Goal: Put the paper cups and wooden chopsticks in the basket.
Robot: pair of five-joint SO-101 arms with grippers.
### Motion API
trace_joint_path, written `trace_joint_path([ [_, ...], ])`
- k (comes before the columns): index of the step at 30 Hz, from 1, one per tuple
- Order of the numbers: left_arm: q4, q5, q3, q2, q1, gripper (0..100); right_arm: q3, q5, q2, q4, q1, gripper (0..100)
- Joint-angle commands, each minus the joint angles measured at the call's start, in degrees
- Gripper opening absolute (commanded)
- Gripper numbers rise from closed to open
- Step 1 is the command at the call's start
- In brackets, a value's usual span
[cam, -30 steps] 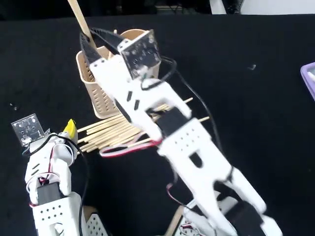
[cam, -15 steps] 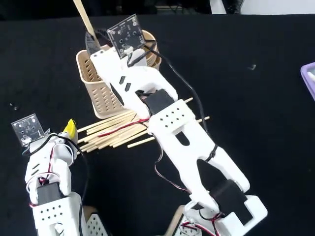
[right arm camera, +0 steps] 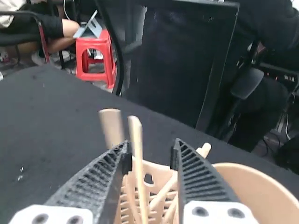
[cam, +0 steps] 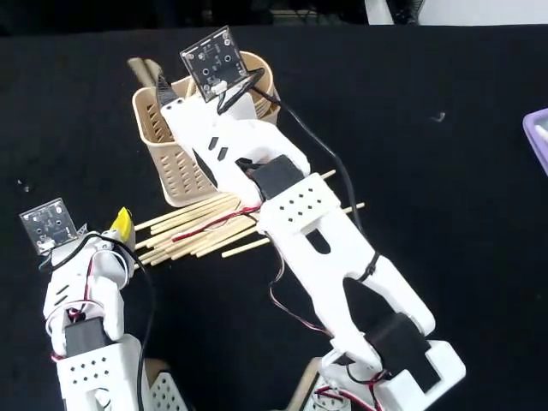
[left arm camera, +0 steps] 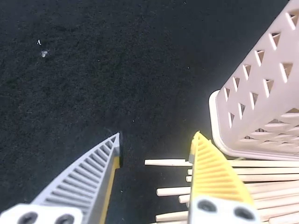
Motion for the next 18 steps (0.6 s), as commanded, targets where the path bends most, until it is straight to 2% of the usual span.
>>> trace_joint_path([
  [1,-0.6,-0.4,1.4,-0.5,-0.1,24,-3.6,-0.5,-4.4,4.0,0.4,12.7],
  [7,-0.6,-0.4,1.4,-0.5,-0.1,24,-3.5,-0.5,-17.5,22.7,0.6,10.2],
  [11,-0.6,-0.4,1.4,-0.5,-0.1,24,2.1,-0.1,-25.1,35.4,0.6,10.2],
  [15,-0.6,-0.4,1.4,-0.5,-0.1,24,14.5,0.0,-29.3,37.0,1.1,10.2],
  [18,-0.6,-0.4,1.4,-0.5,-0.1,24,24.9,-0.5,-30.1,33.1,3.8,10.2],
])
